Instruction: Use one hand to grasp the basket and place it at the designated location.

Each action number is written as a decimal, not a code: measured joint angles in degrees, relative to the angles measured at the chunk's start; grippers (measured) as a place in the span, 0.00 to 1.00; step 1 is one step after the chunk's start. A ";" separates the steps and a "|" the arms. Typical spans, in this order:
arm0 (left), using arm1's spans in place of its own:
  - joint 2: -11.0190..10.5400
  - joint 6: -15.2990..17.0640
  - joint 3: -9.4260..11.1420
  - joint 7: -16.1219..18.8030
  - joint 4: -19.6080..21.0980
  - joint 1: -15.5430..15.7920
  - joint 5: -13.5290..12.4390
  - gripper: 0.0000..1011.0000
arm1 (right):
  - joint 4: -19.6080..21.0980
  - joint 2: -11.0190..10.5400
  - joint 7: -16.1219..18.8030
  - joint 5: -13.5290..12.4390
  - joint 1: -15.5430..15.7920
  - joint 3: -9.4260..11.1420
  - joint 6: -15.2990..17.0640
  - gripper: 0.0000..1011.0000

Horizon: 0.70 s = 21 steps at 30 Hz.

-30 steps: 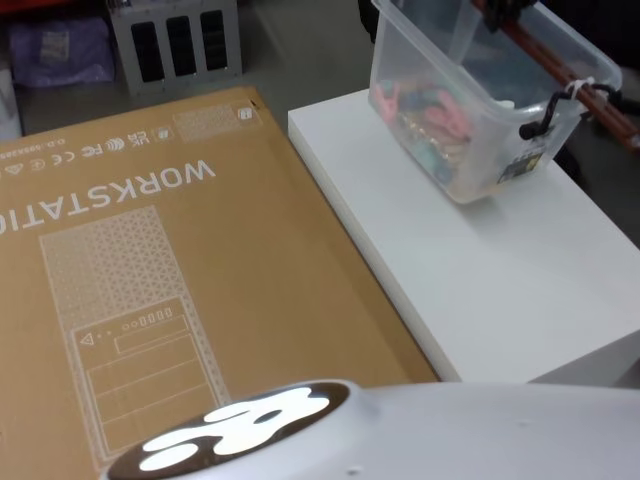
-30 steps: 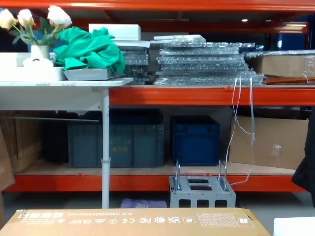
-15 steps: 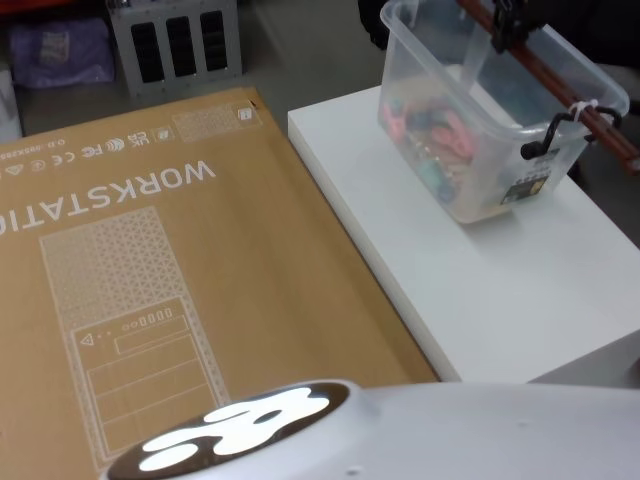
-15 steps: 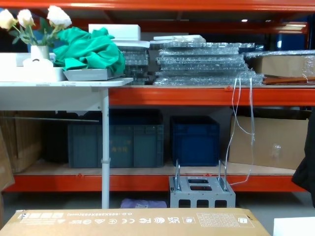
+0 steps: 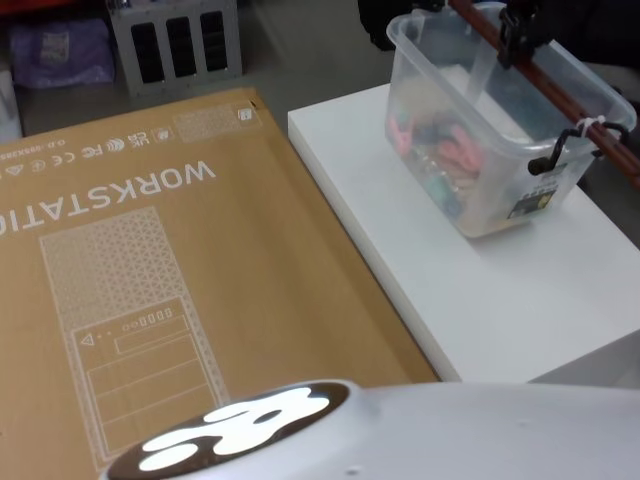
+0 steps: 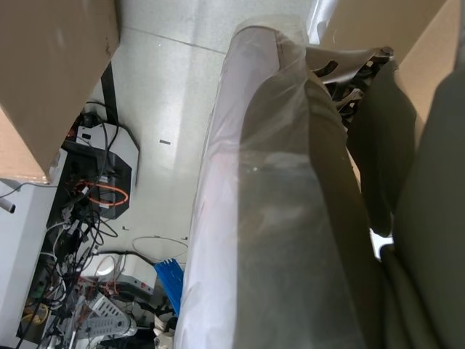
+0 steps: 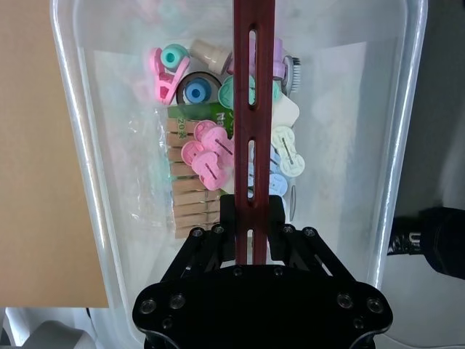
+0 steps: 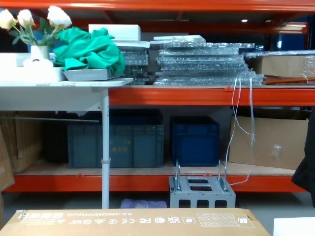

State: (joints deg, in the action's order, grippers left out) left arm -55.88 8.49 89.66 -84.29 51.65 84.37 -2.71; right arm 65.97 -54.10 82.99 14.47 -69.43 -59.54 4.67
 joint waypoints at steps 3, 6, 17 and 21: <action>0.00 0.00 0.00 0.00 0.00 0.00 0.00 0.00 | 0.16 -0.08 0.08 0.02 0.40 0.19 -0.07 0.24; 0.00 0.00 0.00 0.00 0.00 0.00 0.00 0.00 | 0.10 -0.01 0.24 0.12 0.73 0.31 -0.22 0.24; 0.00 0.00 0.00 0.00 0.00 0.00 0.00 0.00 | -0.43 0.47 0.80 0.16 1.17 0.69 -1.61 0.24; 0.00 0.00 0.00 0.00 0.00 0.00 0.00 0.00 | -0.76 0.68 0.96 0.16 1.17 0.72 -1.88 0.24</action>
State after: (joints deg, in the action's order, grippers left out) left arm -55.87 8.49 89.66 -84.29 51.65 84.37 -2.71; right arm 65.21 -53.42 83.94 14.64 -68.27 -58.82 2.79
